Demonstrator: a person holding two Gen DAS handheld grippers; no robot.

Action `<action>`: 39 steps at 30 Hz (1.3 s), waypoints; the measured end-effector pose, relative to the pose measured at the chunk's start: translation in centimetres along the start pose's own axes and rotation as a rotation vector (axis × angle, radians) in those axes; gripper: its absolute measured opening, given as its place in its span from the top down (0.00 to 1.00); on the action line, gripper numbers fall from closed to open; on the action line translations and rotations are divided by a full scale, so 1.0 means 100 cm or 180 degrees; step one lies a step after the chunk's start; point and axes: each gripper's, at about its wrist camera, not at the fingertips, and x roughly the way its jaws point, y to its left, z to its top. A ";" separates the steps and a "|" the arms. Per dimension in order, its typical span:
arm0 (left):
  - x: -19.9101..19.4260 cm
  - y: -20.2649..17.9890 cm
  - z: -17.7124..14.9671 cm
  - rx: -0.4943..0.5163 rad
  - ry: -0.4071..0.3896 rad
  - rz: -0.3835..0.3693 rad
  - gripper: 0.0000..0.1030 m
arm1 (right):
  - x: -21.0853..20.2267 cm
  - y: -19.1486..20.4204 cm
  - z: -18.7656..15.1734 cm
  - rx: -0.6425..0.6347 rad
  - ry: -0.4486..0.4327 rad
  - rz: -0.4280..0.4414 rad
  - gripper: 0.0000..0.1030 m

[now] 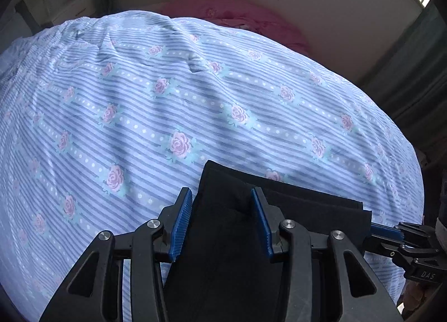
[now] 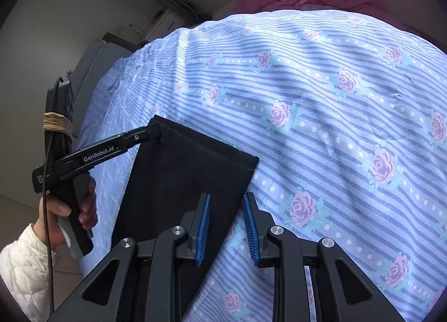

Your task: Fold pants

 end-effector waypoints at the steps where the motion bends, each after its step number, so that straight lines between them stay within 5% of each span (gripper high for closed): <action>1: 0.001 0.000 0.000 -0.0003 0.0012 -0.0011 0.59 | -0.001 -0.001 0.001 -0.0009 -0.0002 -0.0009 0.75; 8: -0.016 0.002 -0.008 0.0054 -0.0039 -0.0021 0.70 | -0.001 -0.002 0.005 -0.0008 -0.0016 -0.0043 0.87; 13: -0.010 0.003 -0.015 0.0071 0.0075 -0.0038 0.94 | -0.008 0.003 0.005 -0.0063 -0.0087 -0.0038 0.90; 17: -0.016 0.013 -0.008 -0.0072 -0.0131 -0.0014 0.96 | -0.011 0.010 0.008 -0.0122 -0.0161 -0.0070 0.92; 23: 0.002 0.019 -0.002 0.0000 0.0032 -0.0010 0.93 | -0.002 0.005 0.013 -0.0035 -0.0099 -0.0209 0.89; 27: -0.001 0.027 0.002 -0.0037 -0.0010 -0.0037 0.61 | 0.004 -0.007 0.011 0.0156 -0.0005 -0.0179 0.72; 35: 0.026 0.044 0.012 -0.0198 0.0173 -0.0301 0.62 | 0.024 -0.023 0.013 0.0247 0.0027 0.0111 0.71; 39: 0.033 0.051 0.007 -0.0359 0.0201 -0.0471 0.77 | 0.032 -0.030 0.015 0.0340 0.0035 0.0240 0.72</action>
